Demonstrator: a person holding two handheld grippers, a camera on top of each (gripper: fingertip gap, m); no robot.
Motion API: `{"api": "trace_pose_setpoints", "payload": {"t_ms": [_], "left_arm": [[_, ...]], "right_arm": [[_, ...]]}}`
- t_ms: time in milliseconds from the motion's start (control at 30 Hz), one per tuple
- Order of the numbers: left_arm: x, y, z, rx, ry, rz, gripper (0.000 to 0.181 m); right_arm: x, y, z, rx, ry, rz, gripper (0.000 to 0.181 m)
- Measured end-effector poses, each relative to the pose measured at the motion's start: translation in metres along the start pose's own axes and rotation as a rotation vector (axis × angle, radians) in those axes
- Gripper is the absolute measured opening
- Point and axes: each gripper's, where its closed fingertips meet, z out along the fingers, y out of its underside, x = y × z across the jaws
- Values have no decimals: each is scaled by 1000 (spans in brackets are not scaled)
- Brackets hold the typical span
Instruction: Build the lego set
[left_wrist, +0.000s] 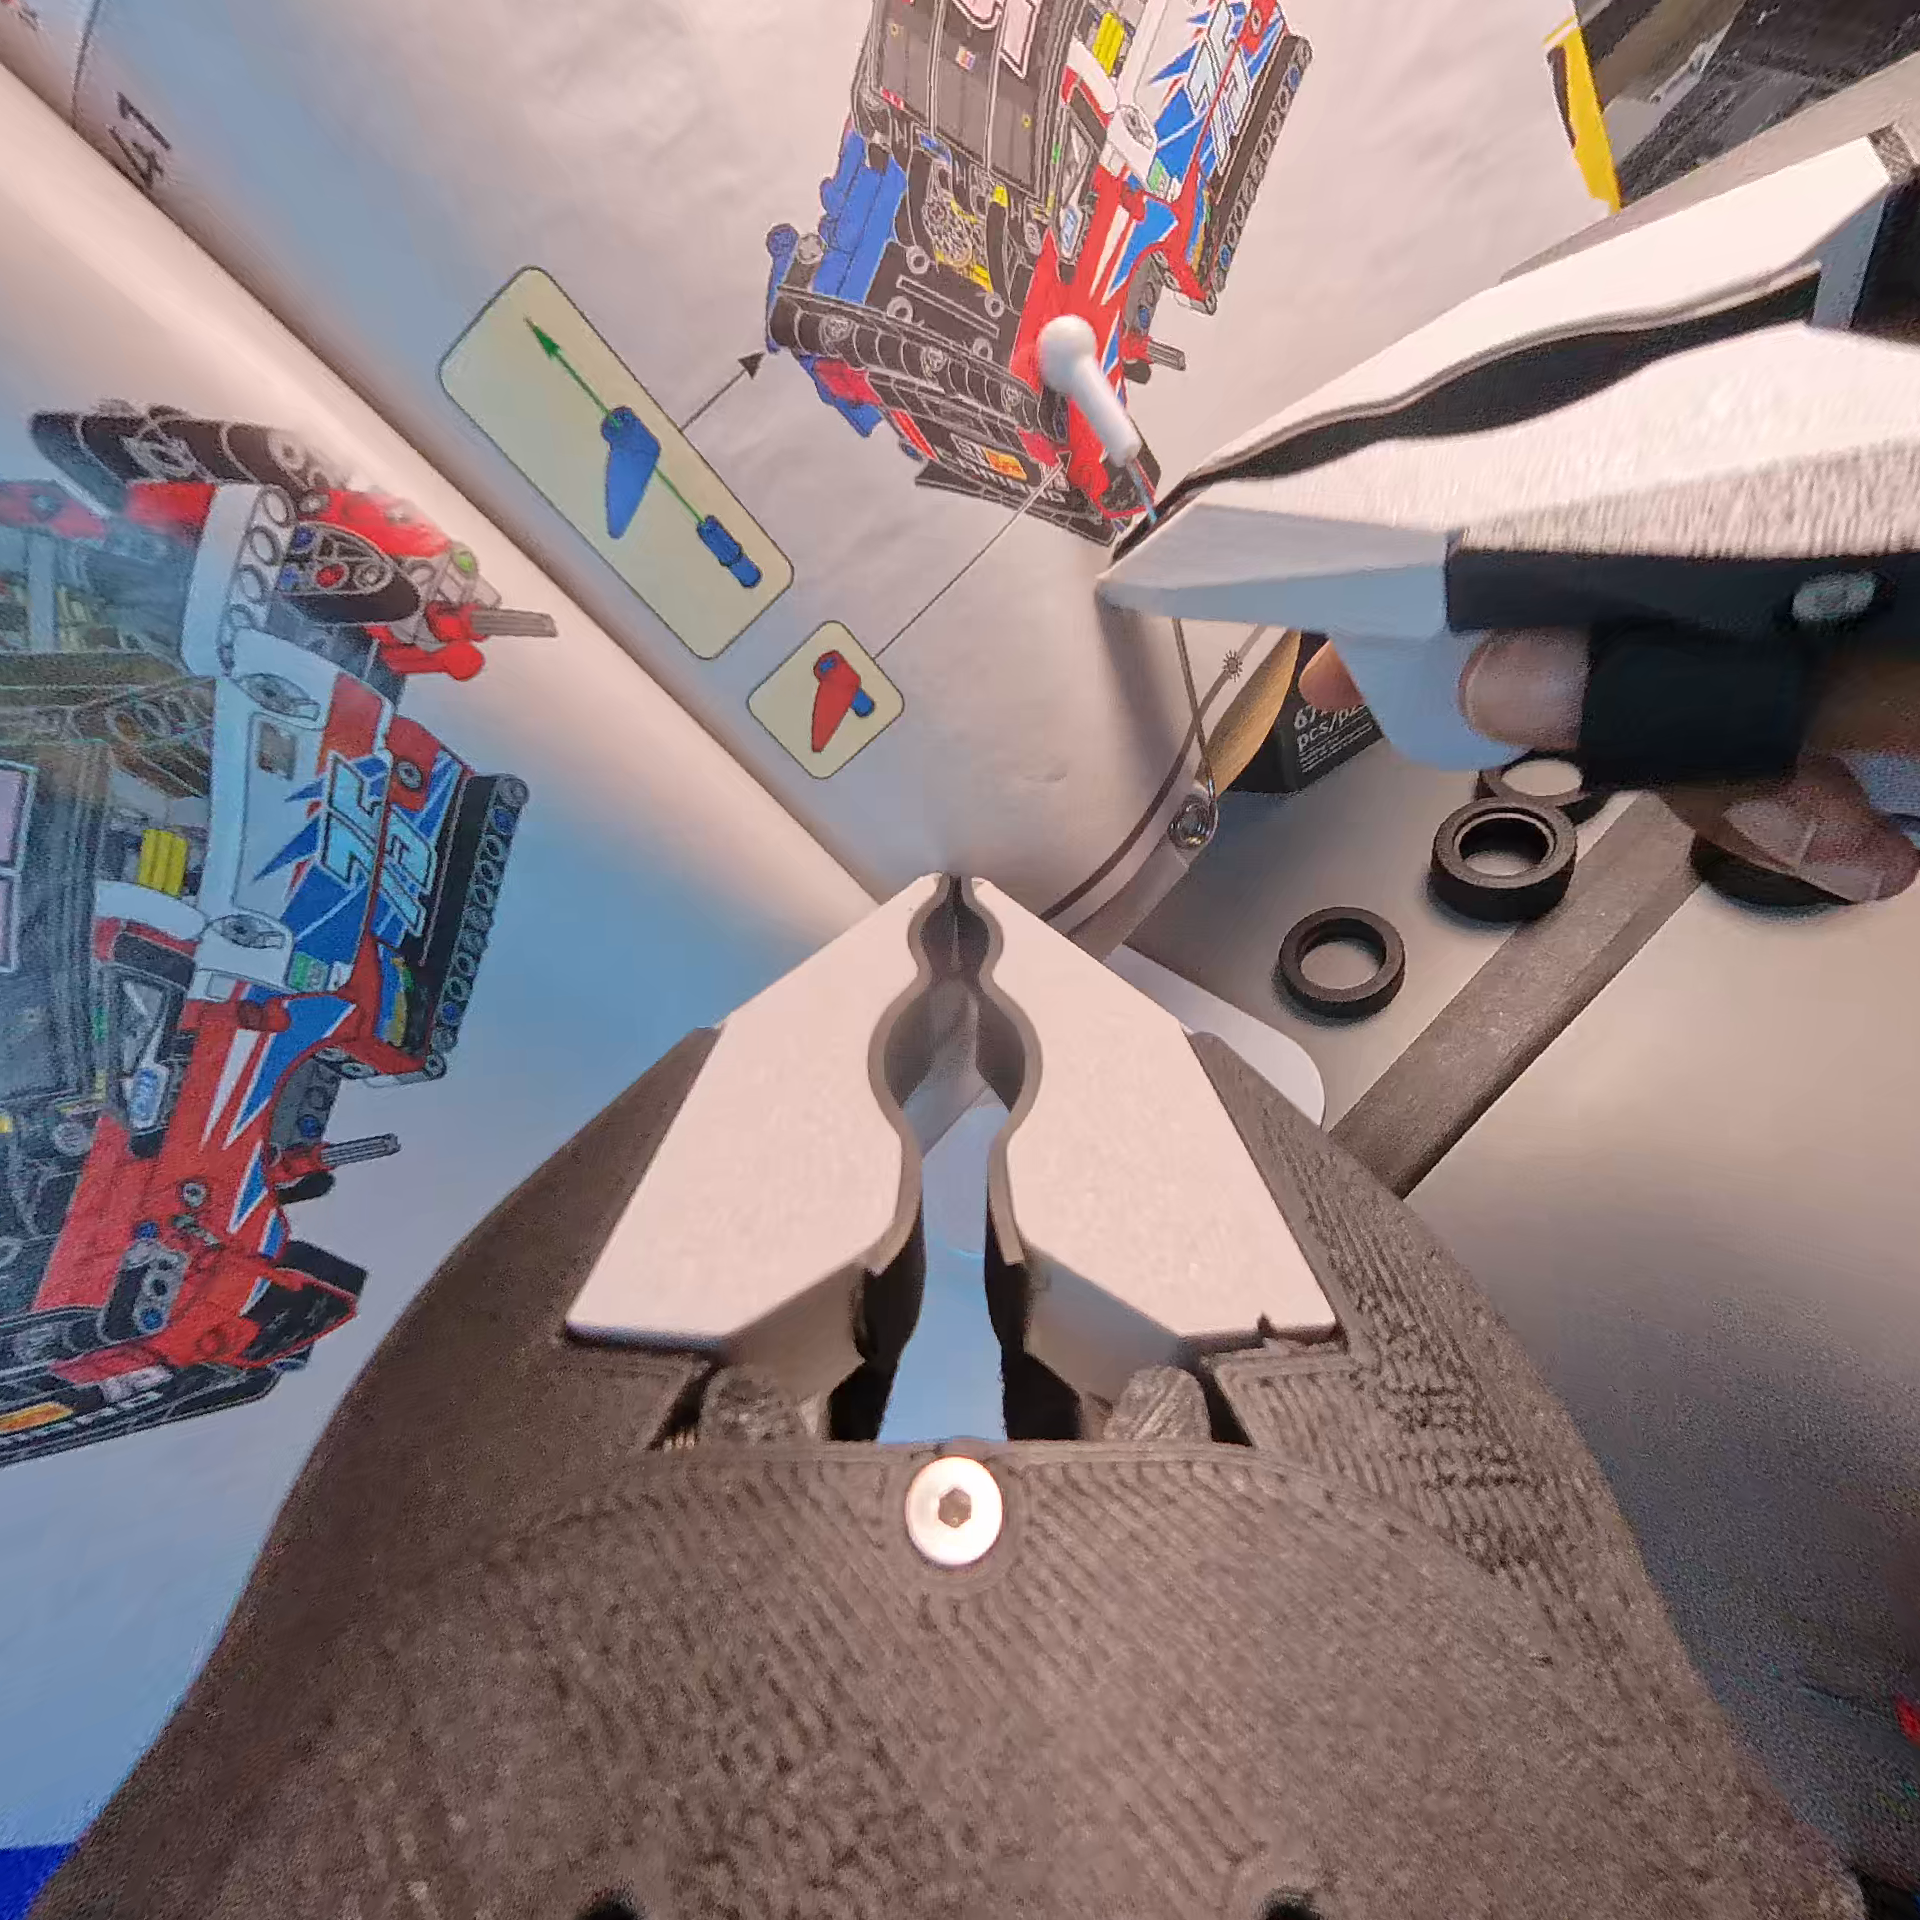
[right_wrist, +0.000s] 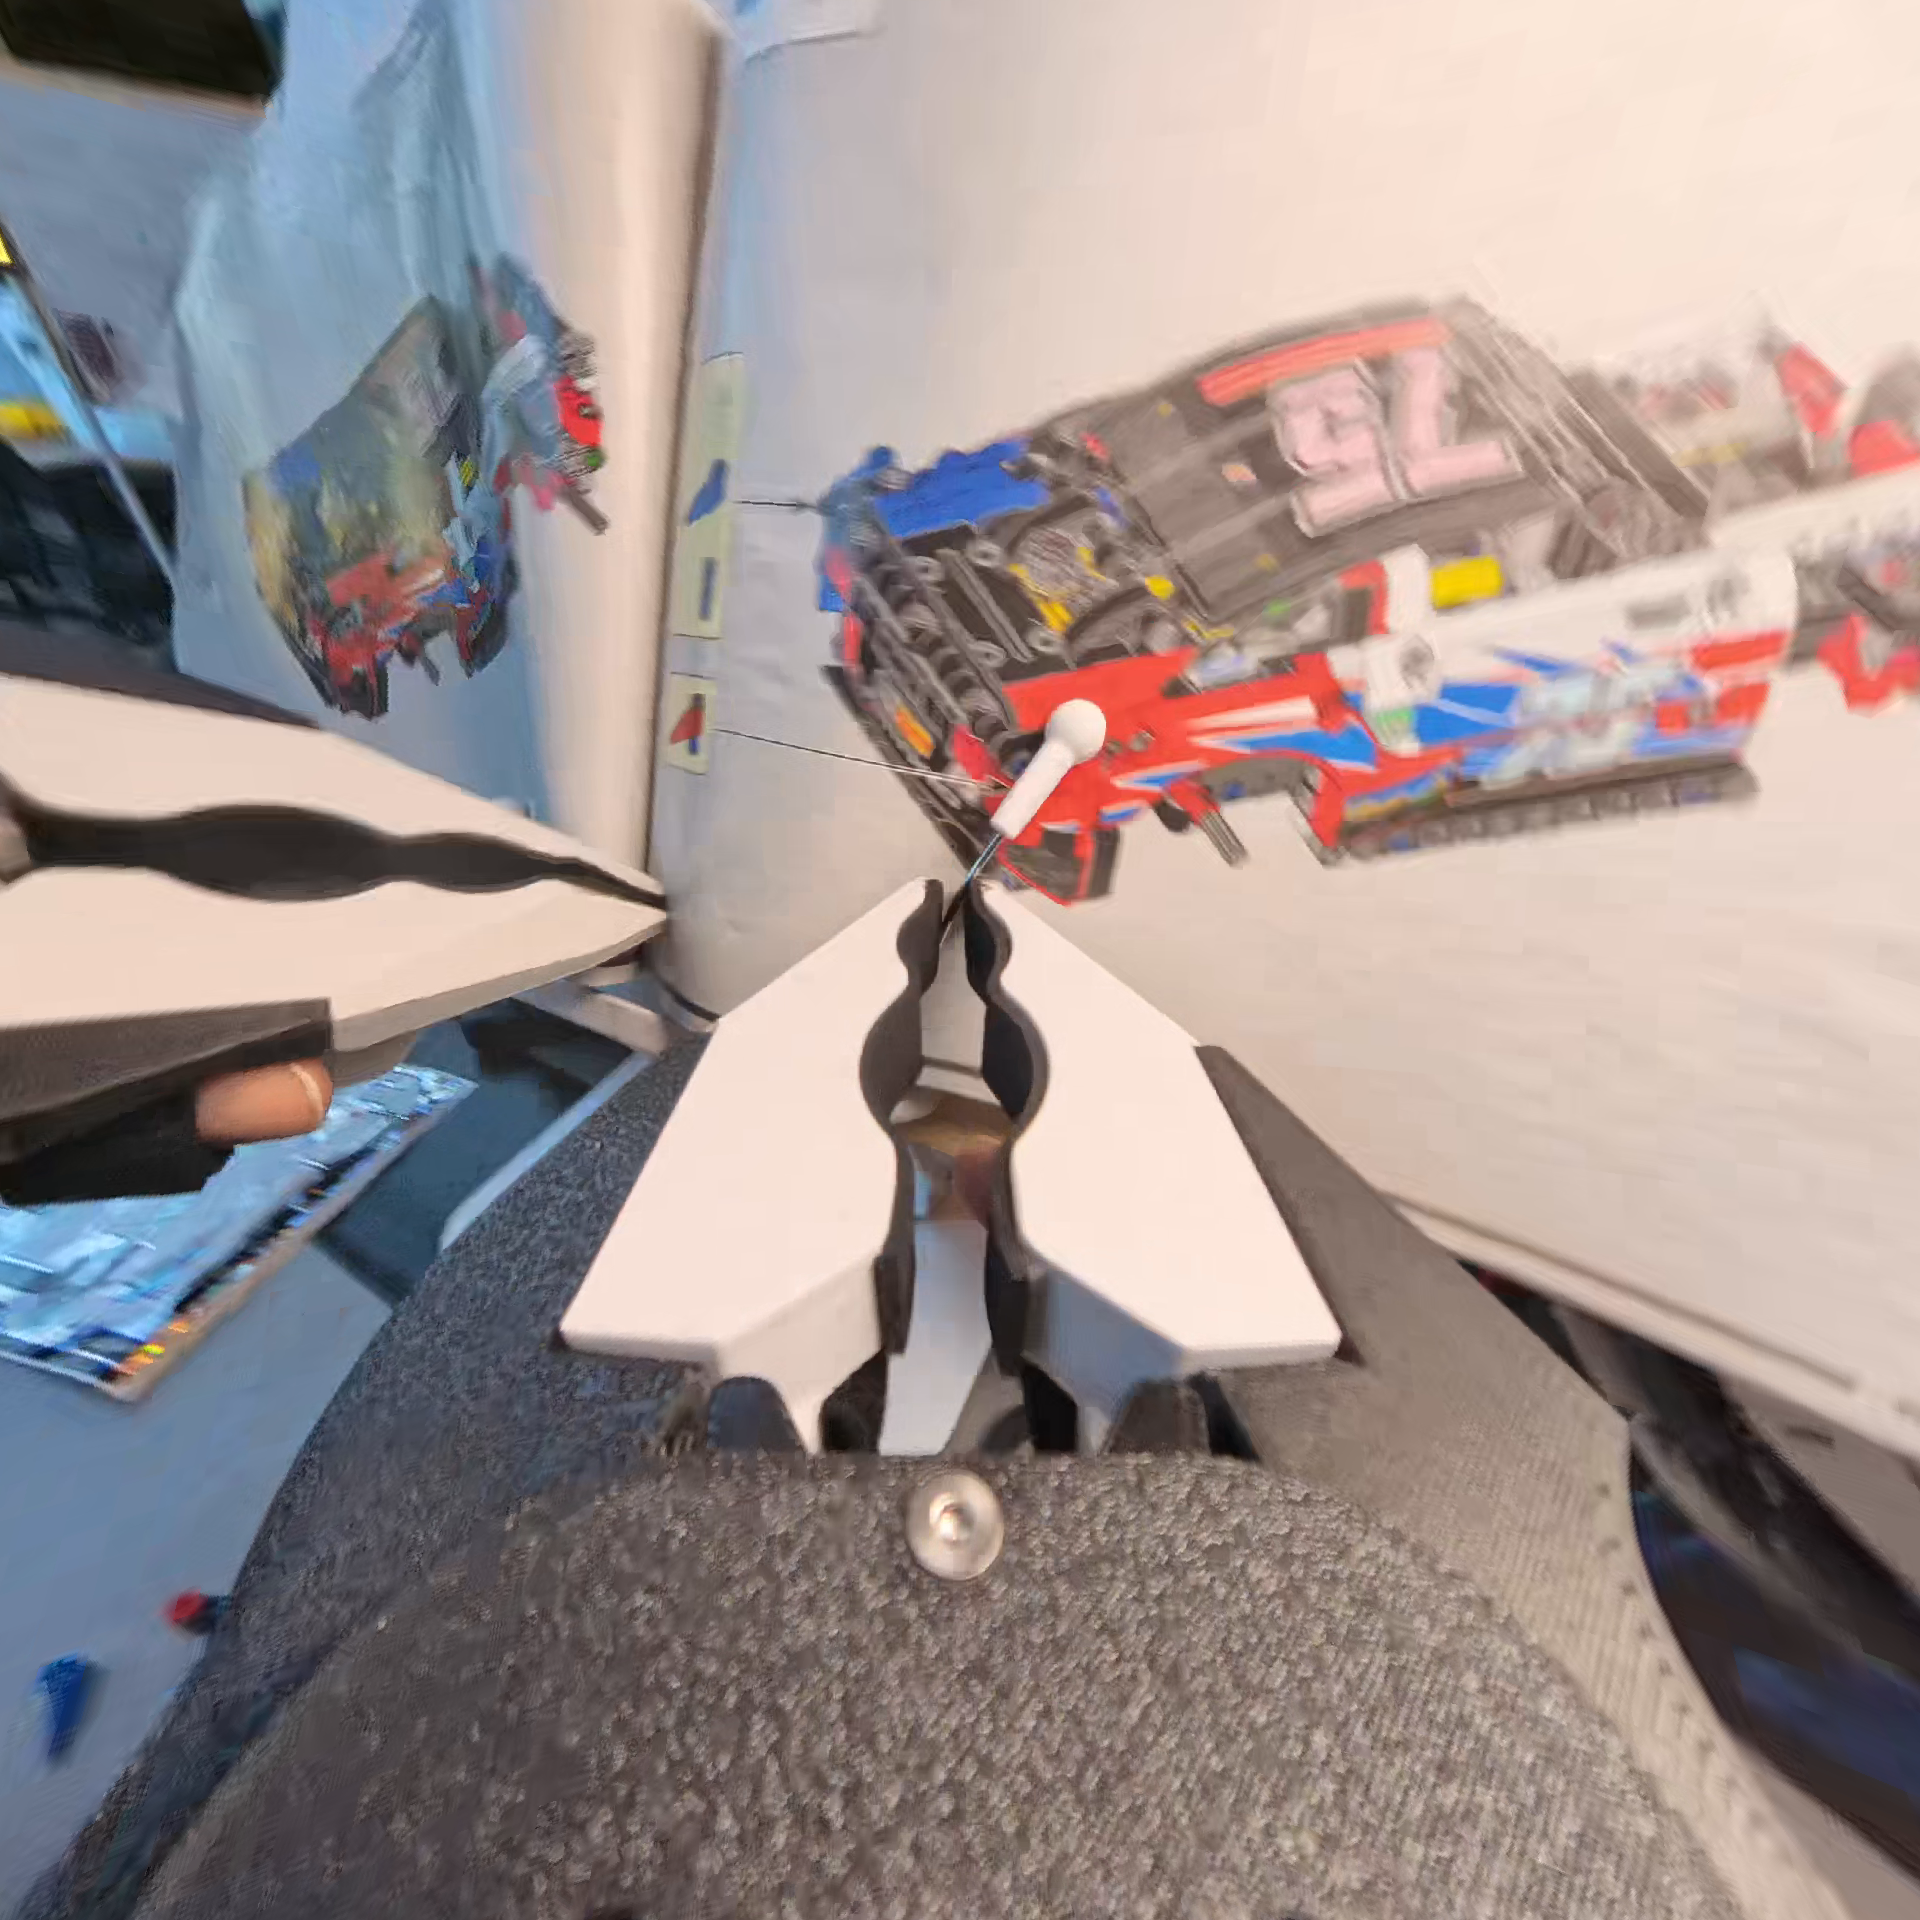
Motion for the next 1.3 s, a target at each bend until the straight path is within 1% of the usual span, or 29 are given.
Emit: {"api": "trace_pose_setpoints", "payload": {"t_ms": [33,100,133,167,233,333,433,500,600,667,767,867,933,1000,1067,1133,1200,1300], "left_arm": [[0,0,3,-3,14,-27,0],[1,-1,7,-6,34,-77,0],[2,-2,8,-6,32,-79,0],[2,-2,8,-3,23,-67,0],[2,-1,7,4,16,-55,0],[3,0,-2,43,38,-103,0],[1,-3,-22,116,61,-174,2],[0,-5,-40,181,81,-231,10],[-6,-3,-74,282,84,-328,20],[-12,3,-97,337,62,-373,26],[-27,21,-130,400,-8,-410,30],[-51,44,-156,430,-124,-437,30],[-65,58,-172,446,-182,-470,30],[-76,71,-186,458,-220,-508,30],[-82,83,-195,464,-244,-543,30],[-88,94,-199,464,-264,-572,29],[-90,103,-200,456,-272,-589,29],[-96,112,-196,450,-311,-581,26]], "right_arm": [[-8,-4,2,4,12,-135,1],[-22,-6,8,-5,50,-430,0],[-26,-6,10,-10,63,-519,1],[-26,-5,12,-21,73,-545,1],[-24,-3,14,-49,68,-495,1],[-25,5,15,-96,35,-447,4],[-26,10,9,-87,25,-433,17],[-27,10,0,-72,22,-400,27],[-44,6,-28,-19,-47,-302,36],[-65,5,-57,3,-124,-248,43],[-103,9,-115,20,-237,-177,48],[-132,20,-178,7,-286,-100,48],[-147,33,-215,-7,-276,-52,46],[-157,50,-244,-20,-249,-15,47],[-158,65,-262,-7,-194,-30,48],[-153,78,-271,28,-142,-77,48],[-146,86,-274,76,-111,-68,47],[-144,92,-272,66,-134,-26,52]]}}
